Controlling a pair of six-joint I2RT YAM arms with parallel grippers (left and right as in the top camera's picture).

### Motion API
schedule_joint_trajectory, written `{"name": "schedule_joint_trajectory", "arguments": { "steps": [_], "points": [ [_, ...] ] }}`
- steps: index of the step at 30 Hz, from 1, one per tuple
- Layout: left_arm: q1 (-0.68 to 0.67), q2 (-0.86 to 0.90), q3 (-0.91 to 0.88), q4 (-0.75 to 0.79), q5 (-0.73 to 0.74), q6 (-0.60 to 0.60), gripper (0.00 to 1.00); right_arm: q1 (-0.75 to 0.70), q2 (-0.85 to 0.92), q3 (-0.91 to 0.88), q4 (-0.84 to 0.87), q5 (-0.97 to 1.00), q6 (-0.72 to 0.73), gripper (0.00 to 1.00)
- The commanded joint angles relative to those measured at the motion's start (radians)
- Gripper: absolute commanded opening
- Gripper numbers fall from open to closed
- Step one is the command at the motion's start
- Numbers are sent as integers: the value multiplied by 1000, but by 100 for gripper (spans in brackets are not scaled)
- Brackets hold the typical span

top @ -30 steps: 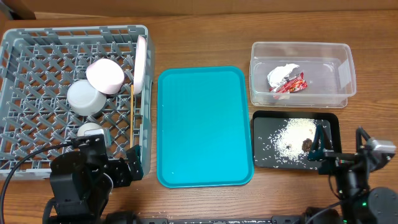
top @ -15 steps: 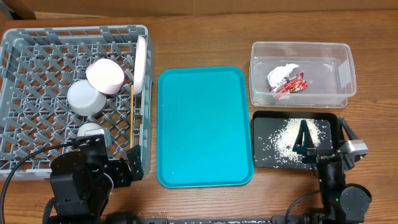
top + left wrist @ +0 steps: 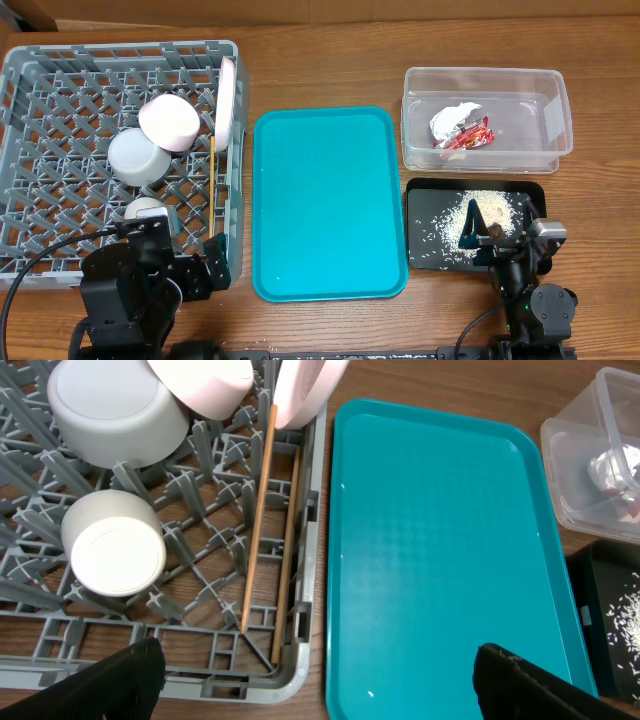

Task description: Sort waste into correct bins and load items into the dishwasher

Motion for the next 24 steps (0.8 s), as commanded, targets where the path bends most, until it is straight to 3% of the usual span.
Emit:
{"name": "schedule_joint_trajectory", "arguments": {
  "steps": [1, 24],
  "points": [
    [5, -8, -5, 0, 11, -10, 100, 5, -9, -11, 6, 17, -3, 100],
    [3, -24, -6, -6, 3, -2, 100, 5, -9, -11, 6, 17, -3, 100]
  ]
}}
